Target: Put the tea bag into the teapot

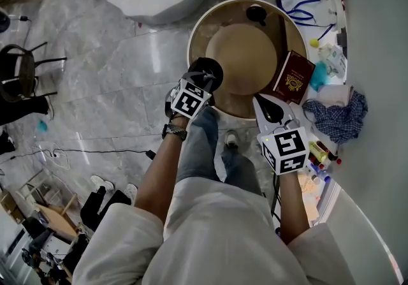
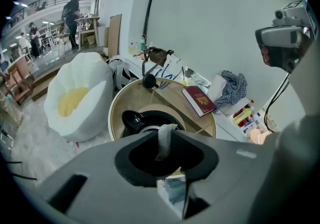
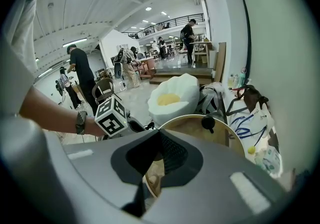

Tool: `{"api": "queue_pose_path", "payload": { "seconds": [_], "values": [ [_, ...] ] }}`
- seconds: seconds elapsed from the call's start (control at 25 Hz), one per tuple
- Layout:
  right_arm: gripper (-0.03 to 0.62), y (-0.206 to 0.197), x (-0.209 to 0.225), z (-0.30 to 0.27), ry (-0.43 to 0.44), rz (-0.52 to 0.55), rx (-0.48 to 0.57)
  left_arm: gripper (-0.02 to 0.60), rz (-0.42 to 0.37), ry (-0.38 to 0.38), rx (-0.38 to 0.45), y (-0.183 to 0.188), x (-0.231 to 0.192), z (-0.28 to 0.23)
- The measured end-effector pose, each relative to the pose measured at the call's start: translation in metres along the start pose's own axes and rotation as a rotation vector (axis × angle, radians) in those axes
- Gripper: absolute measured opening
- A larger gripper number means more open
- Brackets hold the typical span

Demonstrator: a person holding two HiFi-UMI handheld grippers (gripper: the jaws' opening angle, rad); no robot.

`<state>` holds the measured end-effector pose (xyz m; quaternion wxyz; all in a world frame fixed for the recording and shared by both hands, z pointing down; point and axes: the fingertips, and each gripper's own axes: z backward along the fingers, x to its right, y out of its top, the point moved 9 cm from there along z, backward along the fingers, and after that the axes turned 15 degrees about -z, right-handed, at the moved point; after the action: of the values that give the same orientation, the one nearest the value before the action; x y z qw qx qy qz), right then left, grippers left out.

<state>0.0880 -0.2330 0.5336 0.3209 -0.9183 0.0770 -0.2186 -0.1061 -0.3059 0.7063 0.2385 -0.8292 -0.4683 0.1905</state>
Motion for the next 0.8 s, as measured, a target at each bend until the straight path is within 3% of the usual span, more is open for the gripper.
{"api": "queue_pose_path", "payload": {
  "seconds": [0.52, 0.68, 0.8],
  "values": [
    [0.006, -0.0027, 0.0027, -0.0012, 0.005, 0.004, -0.005, 0.120, 0.008, 0.016, -0.006, -0.0011, 0.0074, 0.0064],
    [0.006, -0.0031, 0.0038, -0.0005, 0.006, 0.006, -0.008, 0.044, 0.000, 0.022, -0.039, -0.0027, 0.0076, 0.0042],
    [0.006, -0.0037, 0.0054, -0.0003, 0.005, 0.003, -0.011, 0.032, -0.009, 0.004, -0.090, -0.0052, 0.0089, -0.0012]
  ]
}}
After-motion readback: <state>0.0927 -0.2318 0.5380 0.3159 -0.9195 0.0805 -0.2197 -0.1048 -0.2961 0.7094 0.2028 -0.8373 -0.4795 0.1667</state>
